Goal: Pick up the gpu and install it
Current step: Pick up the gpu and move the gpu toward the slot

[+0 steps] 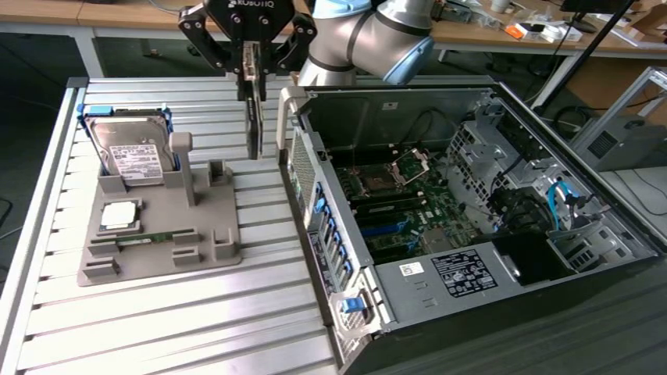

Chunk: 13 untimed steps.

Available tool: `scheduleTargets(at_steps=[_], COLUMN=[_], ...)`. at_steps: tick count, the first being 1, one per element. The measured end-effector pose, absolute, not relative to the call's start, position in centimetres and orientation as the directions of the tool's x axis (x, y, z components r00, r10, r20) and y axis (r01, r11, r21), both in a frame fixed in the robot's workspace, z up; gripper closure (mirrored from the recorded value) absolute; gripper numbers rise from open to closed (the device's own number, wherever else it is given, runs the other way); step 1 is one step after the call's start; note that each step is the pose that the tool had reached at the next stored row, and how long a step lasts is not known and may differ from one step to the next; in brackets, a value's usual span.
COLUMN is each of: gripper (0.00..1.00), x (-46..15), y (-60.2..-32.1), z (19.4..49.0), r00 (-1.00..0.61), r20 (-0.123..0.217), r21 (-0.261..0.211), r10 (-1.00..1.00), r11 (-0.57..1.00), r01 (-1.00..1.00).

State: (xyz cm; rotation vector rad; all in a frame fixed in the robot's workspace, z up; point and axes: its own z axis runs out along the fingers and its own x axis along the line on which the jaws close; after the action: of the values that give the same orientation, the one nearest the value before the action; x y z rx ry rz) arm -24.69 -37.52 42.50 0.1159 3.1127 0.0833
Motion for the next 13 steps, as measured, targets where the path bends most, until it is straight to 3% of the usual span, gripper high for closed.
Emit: scheduleTargets(at_steps=[13], gripper=[0.73], x=[-24.37], y=[-37.52], z=[42.47], r00=[-0.997], r20=[-0.024], r21=[0.054], r10=[0.075], r11=[0.996], r01=[0.074])
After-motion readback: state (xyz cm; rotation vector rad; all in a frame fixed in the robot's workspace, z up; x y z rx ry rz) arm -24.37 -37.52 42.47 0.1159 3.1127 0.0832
